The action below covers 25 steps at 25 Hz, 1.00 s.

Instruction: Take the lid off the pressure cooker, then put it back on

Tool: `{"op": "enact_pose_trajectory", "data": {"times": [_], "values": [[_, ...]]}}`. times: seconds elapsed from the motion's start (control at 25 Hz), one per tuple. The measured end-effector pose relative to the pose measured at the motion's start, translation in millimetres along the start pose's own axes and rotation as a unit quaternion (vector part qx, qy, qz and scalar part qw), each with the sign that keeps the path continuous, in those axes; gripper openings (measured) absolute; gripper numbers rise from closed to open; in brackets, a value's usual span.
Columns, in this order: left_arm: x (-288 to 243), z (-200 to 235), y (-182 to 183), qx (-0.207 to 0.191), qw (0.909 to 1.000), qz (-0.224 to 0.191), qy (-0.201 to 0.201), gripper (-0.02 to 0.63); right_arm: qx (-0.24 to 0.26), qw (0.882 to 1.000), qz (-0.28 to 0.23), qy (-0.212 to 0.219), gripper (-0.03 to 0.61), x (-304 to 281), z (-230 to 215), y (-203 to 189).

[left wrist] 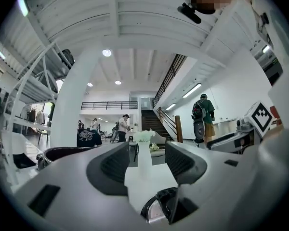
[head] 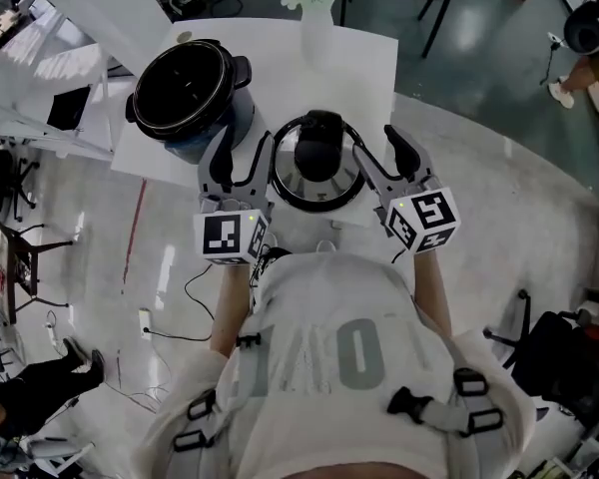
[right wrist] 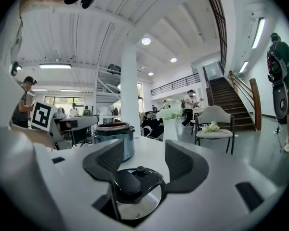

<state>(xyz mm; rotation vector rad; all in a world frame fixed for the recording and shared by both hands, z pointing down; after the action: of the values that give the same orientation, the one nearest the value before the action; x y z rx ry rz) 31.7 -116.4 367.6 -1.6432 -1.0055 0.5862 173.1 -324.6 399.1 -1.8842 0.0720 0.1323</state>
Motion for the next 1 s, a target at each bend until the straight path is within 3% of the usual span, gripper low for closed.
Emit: {"op": "enact_pose_trajectory", "data": {"times": [0.16,0.24,0.32,0.4,0.52,0.6,0.68,0.84,0.92,1.0], "values": [[-8.7,-3.8,-7.7,-0.039,0.9977,0.017,-0.052,0.241,0.019,0.999,0.022,0.025,0.273,-4.8,1.9,-0.1],[-18.1,-7.3,-19.5,-0.063,0.9916,0.036,-0.107,0.241,0.044,0.997,0.046,0.047,0.298,-11.9,2.6,-3.4],[-26.9,-14.5,-37.4,-0.077,0.9786,0.063,-0.18,0.244,0.082,0.991,0.085,0.069,0.31,-19.8,1.3,-11.4],[-34.0,-26.1,-57.5,-0.098,0.9543,0.094,-0.266,0.258,0.118,0.98,0.131,0.091,0.31,-28.5,0.0,-22.2],[-44.1,-47.8,-82.7,-0.147,0.9029,0.131,-0.382,0.278,0.165,0.955,0.209,0.129,0.313,-42.4,-0.4,-45.6],[-49.0,-60.1,-98.6,-0.176,0.8703,0.156,-0.433,0.295,0.195,0.935,0.257,0.149,0.314,-51.2,-0.6,-64.4],[-54.0,-68.4,-110.5,-0.193,0.8465,0.174,-0.465,0.295,0.213,0.919,0.291,0.16,0.314,-59.5,-2.0,-79.6],[-61.1,-80.0,-128.1,-0.21,0.809,0.195,-0.513,0.295,0.234,0.903,0.319,0.17,0.311,-74.3,-4.1,-95.0],[-62.6,-82.5,-135.3,-0.213,0.7988,0.204,-0.524,0.295,0.232,0.896,0.335,0.177,0.311,-78.1,-4.5,-102.9],[-64.1,-84.4,-139.4,-0.212,0.7955,0.208,-0.528,0.295,0.219,0.892,0.351,0.185,0.313,-80.0,-5.5,-110.6]]}}
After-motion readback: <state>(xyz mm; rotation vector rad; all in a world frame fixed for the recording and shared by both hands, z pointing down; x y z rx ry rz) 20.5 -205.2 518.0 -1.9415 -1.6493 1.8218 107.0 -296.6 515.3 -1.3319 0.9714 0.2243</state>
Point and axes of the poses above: the fingertips, and each gripper's own axes: x backward along the fingers, z to its left, y out of its top, the point moved 7 cm from there along x, backward along the fingers, and after that the axes turned 14 degrees about -x, right-handed, at the moved point
